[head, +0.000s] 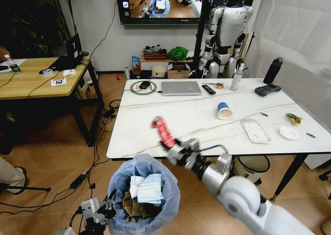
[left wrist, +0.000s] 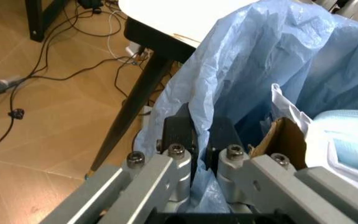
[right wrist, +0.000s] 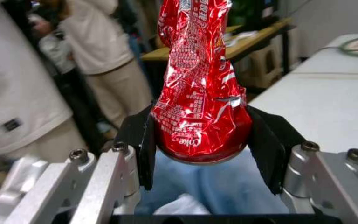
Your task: Pick up the trash bin and place the trash from the table into it.
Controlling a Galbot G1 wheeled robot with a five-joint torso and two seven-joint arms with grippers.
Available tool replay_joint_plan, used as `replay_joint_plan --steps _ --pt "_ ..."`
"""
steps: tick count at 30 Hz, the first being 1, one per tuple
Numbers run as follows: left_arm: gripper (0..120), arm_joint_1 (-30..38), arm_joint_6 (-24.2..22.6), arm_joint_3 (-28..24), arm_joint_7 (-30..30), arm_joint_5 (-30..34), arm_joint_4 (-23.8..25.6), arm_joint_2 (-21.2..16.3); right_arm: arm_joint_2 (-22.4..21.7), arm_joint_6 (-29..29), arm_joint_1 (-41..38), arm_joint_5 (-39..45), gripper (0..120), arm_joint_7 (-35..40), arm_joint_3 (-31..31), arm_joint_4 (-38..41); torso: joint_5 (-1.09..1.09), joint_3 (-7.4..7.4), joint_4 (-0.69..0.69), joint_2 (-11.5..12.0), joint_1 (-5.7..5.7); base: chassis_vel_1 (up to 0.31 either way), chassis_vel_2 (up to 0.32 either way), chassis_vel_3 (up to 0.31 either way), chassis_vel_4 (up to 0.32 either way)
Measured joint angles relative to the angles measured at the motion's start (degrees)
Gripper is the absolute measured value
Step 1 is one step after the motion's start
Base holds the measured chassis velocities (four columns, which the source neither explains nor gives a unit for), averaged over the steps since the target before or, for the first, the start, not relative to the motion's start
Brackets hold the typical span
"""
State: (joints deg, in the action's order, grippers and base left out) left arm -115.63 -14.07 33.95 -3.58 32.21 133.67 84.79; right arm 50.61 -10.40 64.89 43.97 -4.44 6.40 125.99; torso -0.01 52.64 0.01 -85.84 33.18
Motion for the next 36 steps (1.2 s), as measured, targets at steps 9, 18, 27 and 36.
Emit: replay_joint_plan --steps 9,18,27,36 --pt "0 0.12 -0.17 -0.32 -0.05 -0.65 0.28 0.56 -3.59 2.63 2.56 -4.30 43 -8.14 3.37 0.46 0.01 0.00 -0.01 0.01 0.00 0.000 0.000 0.000 0.000" --pt "0 0.08 -0.42 -0.52 -0.46 -0.81 0.76 0.70 -3.62 2.71 5.24 -10.95 54 -7.51 2.94 -1.29 0.01 0.01 -0.01 0.01 0.00 0.000 0.000 0.000 0.000" --pt "0 0.21 -0.42 -0.56 -0.52 -0.81 0.68 0.62 -3.53 3.15 6.53 -11.12 84 -7.15 1.11 -1.12 0.01 0.01 -0.01 0.01 0.00 0.000 0.000 0.000 0.000" --pt "0 0.46 -0.37 -0.81 -0.41 -0.92 -0.52 0.37 0.27 10.36 12.12 -10.47 100 -0.92 -13.00 -1.71 0.00 0.01 0.00 0.00 0.00 0.000 0.000 0.000 0.000"
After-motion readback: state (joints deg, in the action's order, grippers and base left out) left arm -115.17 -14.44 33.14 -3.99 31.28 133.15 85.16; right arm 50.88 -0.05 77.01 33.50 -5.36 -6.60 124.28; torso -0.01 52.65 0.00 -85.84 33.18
